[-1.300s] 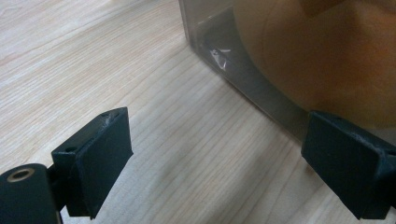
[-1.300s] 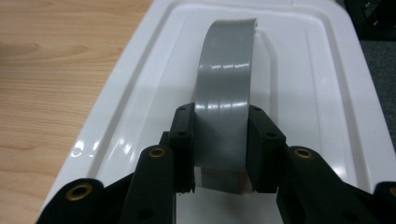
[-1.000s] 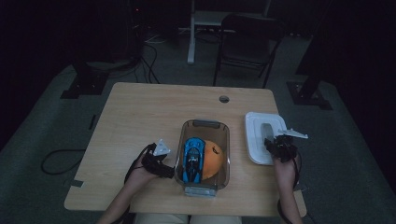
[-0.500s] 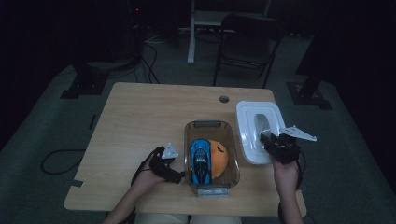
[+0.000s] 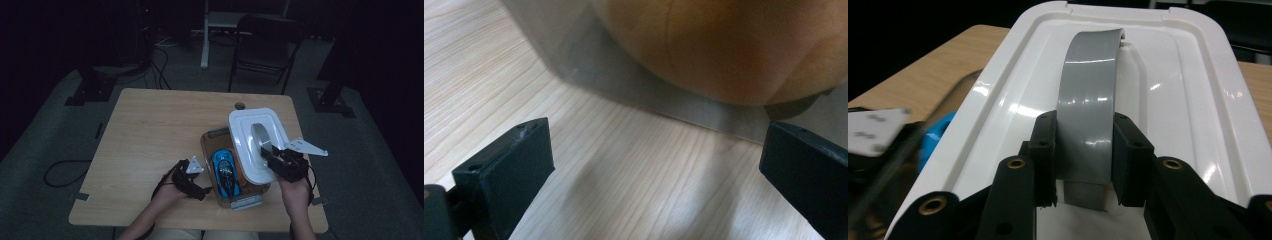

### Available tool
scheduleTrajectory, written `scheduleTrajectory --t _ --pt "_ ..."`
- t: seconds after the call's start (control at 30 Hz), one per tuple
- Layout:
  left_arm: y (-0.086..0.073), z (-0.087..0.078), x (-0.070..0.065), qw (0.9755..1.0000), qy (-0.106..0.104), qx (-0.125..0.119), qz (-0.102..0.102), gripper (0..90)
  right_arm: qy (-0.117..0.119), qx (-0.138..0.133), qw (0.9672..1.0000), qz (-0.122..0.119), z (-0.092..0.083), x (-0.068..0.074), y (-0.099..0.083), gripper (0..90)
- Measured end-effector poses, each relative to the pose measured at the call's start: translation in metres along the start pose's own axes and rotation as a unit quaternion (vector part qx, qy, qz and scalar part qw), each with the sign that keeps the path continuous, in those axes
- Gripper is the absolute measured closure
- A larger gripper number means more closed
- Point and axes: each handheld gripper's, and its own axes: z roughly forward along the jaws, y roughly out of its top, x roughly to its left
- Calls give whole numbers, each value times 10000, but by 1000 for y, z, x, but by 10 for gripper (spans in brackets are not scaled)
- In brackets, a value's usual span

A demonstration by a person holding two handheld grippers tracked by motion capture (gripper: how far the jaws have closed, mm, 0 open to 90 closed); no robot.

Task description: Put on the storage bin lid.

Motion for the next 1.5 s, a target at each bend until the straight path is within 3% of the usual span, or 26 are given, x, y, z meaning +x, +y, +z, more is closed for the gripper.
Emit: scheduleTrajectory --t 0.17,0.33,0.57,1.03,1.37,1.5 --pt "8 10 -10 9999 -121 54 88 14 150 32 9997 -186 -1 13 1 674" --pt "15 17 -18 9997 -175 41 134 14 477 180 9980 -378 3 25 -3 674" --pt "6 8 -7 9999 -51 -57 -134 15 808 404 9943 -559 11 29 -8 674" --pt "-8 -9 7 9992 127 -72 -381 15 920 697 9918 -551 27 26 -12 674" --pt "-12 -7 7 9990 117 -48 -425 15 1111 792 9893 -510 31 23 -14 676" --pt "-13 -5 6 9989 121 -34 -445 15 1088 874 9883 -617 33 26 -17 676"
